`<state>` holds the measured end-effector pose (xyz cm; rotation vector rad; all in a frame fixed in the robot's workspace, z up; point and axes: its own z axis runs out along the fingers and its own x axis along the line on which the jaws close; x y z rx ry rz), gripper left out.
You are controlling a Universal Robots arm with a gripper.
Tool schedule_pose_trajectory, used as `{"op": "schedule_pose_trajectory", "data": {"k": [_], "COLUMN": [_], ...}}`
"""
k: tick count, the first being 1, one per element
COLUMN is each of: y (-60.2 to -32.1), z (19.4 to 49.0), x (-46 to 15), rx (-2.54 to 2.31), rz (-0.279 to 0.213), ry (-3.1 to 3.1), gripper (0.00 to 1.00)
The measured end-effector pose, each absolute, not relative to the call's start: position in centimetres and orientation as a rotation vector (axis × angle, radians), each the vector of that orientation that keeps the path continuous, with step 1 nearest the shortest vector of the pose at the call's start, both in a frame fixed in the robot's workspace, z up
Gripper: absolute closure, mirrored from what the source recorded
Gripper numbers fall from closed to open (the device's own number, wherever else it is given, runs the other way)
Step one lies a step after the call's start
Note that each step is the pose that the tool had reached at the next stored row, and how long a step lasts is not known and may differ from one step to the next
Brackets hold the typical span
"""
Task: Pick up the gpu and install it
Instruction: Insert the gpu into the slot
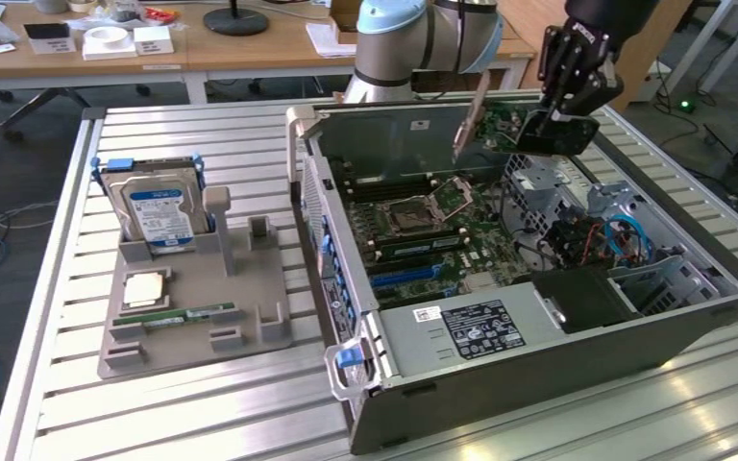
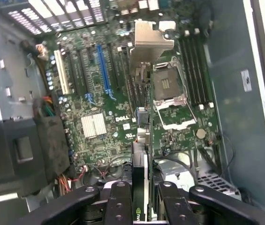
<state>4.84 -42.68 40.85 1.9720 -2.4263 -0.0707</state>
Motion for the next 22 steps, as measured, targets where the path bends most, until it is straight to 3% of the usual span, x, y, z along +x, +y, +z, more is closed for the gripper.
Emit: {"op": "schedule_pose_trajectory", "data": {"k": [22], "y": [-42.68], "z": [40.83], "x": [4.84], "rx": [2.137], "rz": [-0.069], "ry": [-2.278], "gripper": [0.74]}}
